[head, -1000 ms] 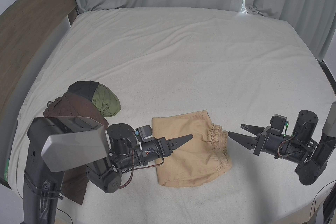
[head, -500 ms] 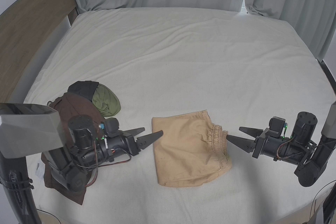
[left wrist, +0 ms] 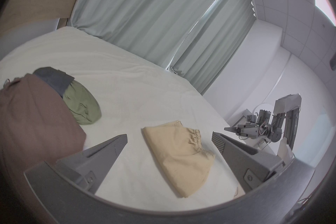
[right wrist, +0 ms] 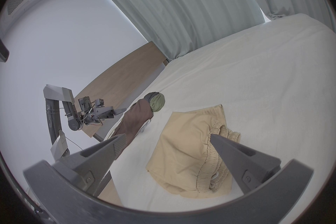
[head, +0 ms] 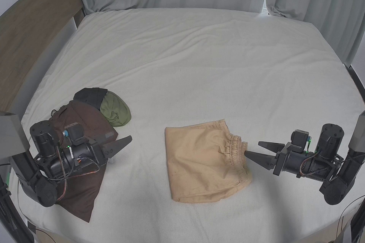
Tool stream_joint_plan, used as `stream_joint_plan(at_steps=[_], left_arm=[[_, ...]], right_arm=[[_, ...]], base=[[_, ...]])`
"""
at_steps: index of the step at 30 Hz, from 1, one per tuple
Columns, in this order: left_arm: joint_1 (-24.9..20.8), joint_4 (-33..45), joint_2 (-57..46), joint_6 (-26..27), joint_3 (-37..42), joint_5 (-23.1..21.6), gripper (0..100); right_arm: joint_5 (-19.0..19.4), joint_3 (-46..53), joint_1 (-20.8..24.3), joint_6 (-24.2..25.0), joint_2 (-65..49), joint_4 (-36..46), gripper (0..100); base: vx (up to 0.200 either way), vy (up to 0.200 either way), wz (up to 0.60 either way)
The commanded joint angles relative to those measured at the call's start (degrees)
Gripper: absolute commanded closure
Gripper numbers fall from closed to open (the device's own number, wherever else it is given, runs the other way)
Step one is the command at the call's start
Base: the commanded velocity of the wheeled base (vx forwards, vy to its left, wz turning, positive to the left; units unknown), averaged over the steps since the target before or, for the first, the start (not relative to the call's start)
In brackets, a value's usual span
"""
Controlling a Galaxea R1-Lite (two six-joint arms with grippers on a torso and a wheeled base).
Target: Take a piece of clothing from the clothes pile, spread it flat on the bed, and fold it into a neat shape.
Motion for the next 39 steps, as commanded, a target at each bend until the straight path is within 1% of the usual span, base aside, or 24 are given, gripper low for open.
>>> stream_joint_plan(at_steps=[1,2,3,4,5,6,7,8,10,13,14,17,19,25,29,39], left_arm=[[4.2,0.0,-2.7,5.0,2.3,-1.9,0],[5.0,0.0,-2.4,8.5,2.3,-2.1,0],[5.1,0.1,-2.4,8.9,2.4,-2.1,0],[5.7,0.0,-1.6,13.6,3.2,-2.7,0],[6.1,0.0,-1.0,16.3,3.5,-3.2,0],[6.2,-0.1,-0.8,16.7,3.6,-3.3,0],[7.5,0.0,0.2,23.3,4.3,-5.3,0],[8.4,0.3,0.9,26.6,4.6,-6.6,0],[9.0,0.4,0.8,28.8,5.1,-8.7,0],[9.5,0.1,0.8,29.6,4.8,-11.2,0],[9.5,0.1,0.8,29.6,4.8,-11.2,0],[10.5,0.2,0.8,31.8,5.1,-13.3,0],[10.6,0.2,0.8,32.0,5.1,-14.0,0],[10.6,0.2,1.0,31.9,5.3,-14.1,0],[10.5,0.2,0.9,31.7,5.1,-14.1,0],[10.6,0.2,0.8,31.4,5.1,-14.1,0]], right_arm=[[0.0,0.2,0.0,0.0,0.2,0.0,0],[0.0,0.2,-0.1,0.0,0.2,0.0,0],[0.0,0.3,-0.1,0.1,0.2,0.0,0],[0.0,0.5,-0.1,0.1,0.4,0.0,0],[0.0,0.8,-0.2,0.0,0.9,0.0,0],[0.0,0.8,-0.2,0.0,0.9,0.0,0],[0.0,0.9,-0.3,0.0,2.2,-0.1,0],[0.0,0.9,-0.3,0.0,3.1,0.0,0],[-0.1,0.9,-0.3,0.1,4.6,-0.1,0],[-0.1,0.9,-0.5,0.0,7.0,-0.1,0],[-0.1,0.9,-0.5,0.0,7.0,-0.1,0],[-0.1,0.9,-1.1,0.0,10.2,-0.1,0],[-0.1,1.0,-1.3,0.0,11.2,-0.1,0],[-0.2,1.1,-2.5,0.0,14.1,-0.1,0],[-0.3,1.0,-2.5,0.0,15.4,-0.1,0],[-0.3,-1.8,-3.7,0.3,20.9,-0.2,0]], base=[[0.0,0.0,0.0],[0.0,0.0,0.0],[0.0,0.0,0.0],[0.0,0.0,0.0],[0.0,0.0,0.0],[0.0,0.0,0.0],[0.0,0.0,0.0],[0.0,0.0,0.0],[0.0,0.0,0.0],[0.0,0.0,0.0],[0.0,0.0,0.0],[0.0,0.0,0.0],[0.0,0.0,0.0],[0.0,0.0,0.0],[0.0,0.0,0.0],[0.0,0.0,0.0]])
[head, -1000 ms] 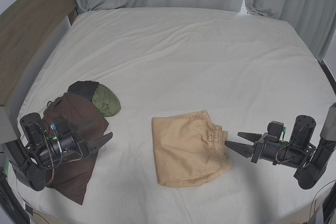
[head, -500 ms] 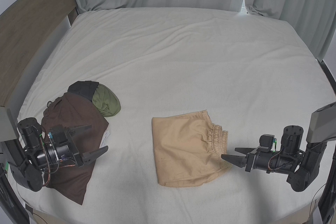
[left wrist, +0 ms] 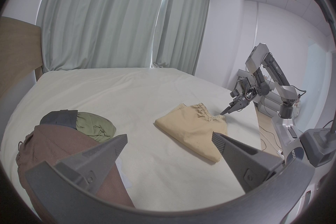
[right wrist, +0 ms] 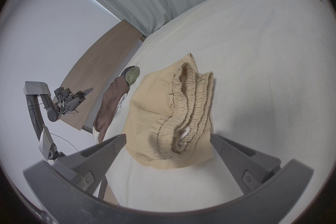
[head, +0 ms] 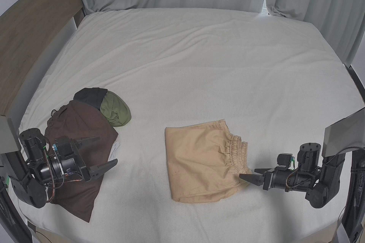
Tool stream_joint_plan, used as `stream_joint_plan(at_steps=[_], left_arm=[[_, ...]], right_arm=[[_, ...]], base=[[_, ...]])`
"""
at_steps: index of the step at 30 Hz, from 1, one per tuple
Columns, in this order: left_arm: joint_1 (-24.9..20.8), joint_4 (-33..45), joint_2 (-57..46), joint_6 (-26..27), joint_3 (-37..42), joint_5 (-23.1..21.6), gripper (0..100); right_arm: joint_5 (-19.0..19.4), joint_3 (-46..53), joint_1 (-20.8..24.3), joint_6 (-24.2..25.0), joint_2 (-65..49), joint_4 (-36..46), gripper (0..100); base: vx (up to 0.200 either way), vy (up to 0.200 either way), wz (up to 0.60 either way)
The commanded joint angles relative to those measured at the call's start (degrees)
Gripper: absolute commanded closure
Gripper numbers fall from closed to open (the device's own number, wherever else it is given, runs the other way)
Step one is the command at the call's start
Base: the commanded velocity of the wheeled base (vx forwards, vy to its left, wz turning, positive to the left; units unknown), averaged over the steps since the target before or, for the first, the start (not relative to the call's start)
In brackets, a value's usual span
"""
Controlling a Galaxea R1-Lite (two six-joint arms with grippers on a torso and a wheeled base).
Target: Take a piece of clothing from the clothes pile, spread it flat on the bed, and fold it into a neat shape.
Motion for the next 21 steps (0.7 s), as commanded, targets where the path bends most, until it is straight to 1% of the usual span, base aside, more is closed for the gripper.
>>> stream_joint_plan(at_steps=[1,13,21], left_arm=[[0.1,0.0,0.0,0.0,-0.2,0.0,0],[0.0,0.0,-0.9,-0.1,-0.2,-0.1,0],[0.0,0.0,-0.9,-0.1,-0.3,-0.2,0]], right_arm=[[0.0,-1.2,-0.4,0.2,3.1,0.0,0],[0.0,-4.8,-0.2,0.9,8.0,-0.1,0],[0.0,-7.4,1.2,3.5,10.3,-0.2,0]], base=[[0.0,0.0,0.0],[0.0,0.0,0.0],[0.0,0.0,0.0]])
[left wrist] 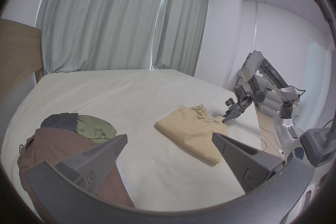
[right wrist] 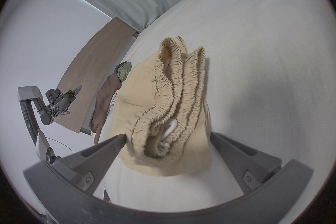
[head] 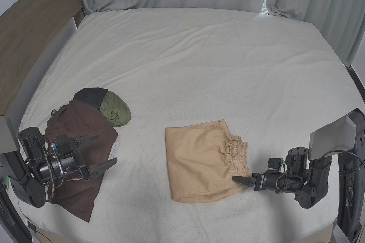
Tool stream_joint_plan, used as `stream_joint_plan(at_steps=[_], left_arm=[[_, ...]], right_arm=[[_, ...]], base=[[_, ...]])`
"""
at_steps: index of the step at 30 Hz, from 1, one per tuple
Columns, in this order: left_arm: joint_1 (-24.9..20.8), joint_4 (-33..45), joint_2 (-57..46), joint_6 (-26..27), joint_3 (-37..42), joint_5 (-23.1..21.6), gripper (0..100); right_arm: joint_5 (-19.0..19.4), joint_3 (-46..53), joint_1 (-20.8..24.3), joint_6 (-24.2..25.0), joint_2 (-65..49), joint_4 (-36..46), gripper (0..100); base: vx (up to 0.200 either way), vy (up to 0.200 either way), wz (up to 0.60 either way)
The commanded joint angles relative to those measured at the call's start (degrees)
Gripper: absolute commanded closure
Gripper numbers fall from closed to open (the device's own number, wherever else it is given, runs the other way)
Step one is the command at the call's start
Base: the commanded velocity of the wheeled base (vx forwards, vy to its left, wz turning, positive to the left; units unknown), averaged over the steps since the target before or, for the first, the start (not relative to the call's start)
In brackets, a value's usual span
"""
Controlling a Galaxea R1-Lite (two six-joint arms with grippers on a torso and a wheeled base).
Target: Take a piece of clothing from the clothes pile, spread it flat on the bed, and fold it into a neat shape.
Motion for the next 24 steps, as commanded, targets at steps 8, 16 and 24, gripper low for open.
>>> stream_joint_plan(at_steps=[8,16,24], left_arm=[[0.0,0.0,0.1,0.1,0.0,0.0,0],[0.0,0.0,-0.1,0.1,0.1,0.0,0],[0.0,0.0,-0.1,0.1,0.1,0.0,0]], right_arm=[[0.0,-4.1,3.5,1.6,1.5,-0.1,0],[-0.7,-4.1,4.0,2.5,0.9,-0.2,0],[-0.7,-3.8,4.0,2.5,0.9,-0.2,100]], base=[[0.0,0.0,0.0],[0.0,0.0,0.0],[0.0,0.0,0.0]])
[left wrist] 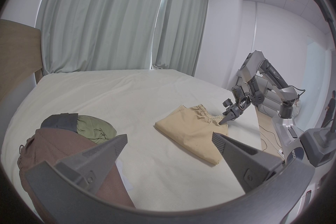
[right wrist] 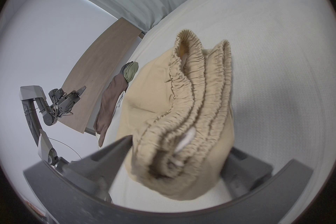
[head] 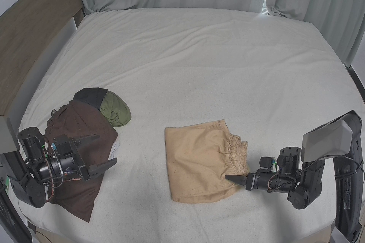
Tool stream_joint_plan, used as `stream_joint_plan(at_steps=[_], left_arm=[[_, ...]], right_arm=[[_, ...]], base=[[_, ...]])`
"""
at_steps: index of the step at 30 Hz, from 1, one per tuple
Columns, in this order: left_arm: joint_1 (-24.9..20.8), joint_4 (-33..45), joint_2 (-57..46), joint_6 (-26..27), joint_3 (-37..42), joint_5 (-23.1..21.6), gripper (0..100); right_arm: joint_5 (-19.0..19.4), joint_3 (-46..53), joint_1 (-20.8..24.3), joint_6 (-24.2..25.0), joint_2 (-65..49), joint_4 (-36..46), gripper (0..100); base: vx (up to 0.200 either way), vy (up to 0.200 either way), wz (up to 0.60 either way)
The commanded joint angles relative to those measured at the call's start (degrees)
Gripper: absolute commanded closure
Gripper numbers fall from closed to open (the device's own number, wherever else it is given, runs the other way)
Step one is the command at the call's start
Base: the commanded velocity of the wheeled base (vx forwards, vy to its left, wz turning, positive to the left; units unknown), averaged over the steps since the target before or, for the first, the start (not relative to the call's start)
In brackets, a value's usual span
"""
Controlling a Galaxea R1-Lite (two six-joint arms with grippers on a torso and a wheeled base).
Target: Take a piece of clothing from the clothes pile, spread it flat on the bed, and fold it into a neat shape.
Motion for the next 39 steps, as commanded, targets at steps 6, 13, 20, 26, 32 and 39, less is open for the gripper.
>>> stream_joint_plan(at_steps=[6,13,20,26,32,39], left_arm=[[0.0,0.0,0.1,0.0,0.1,0.0,0],[0.0,0.0,0.1,0.0,0.1,0.0,0],[0.0,0.0,0.0,0.0,0.1,0.0,0],[0.0,0.0,0.0,0.0,0.0,0.0,0],[0.0,0.0,0.0,-0.1,-0.1,0.0,0],[0.0,0.0,0.0,0.0,0.1,0.0,0]], right_arm=[[0.0,0.2,0.1,0.0,-0.2,0.0,100],[0.0,0.5,0.2,0.0,-0.3,-0.1,100],[0.0,1.3,0.4,0.0,-2.5,-0.1,100],[0.0,2.5,1.7,0.0,-7.7,0.1,100],[0.0,4.1,3.9,0.0,-12.3,0.1,100],[0.0,5.2,6.9,-0.1,-19.0,0.2,100]], base=[[0.0,0.0,0.0],[0.0,0.0,0.0],[0.0,0.0,0.0],[0.0,0.0,0.0],[0.0,0.0,0.0],[0.0,0.0,0.0]])
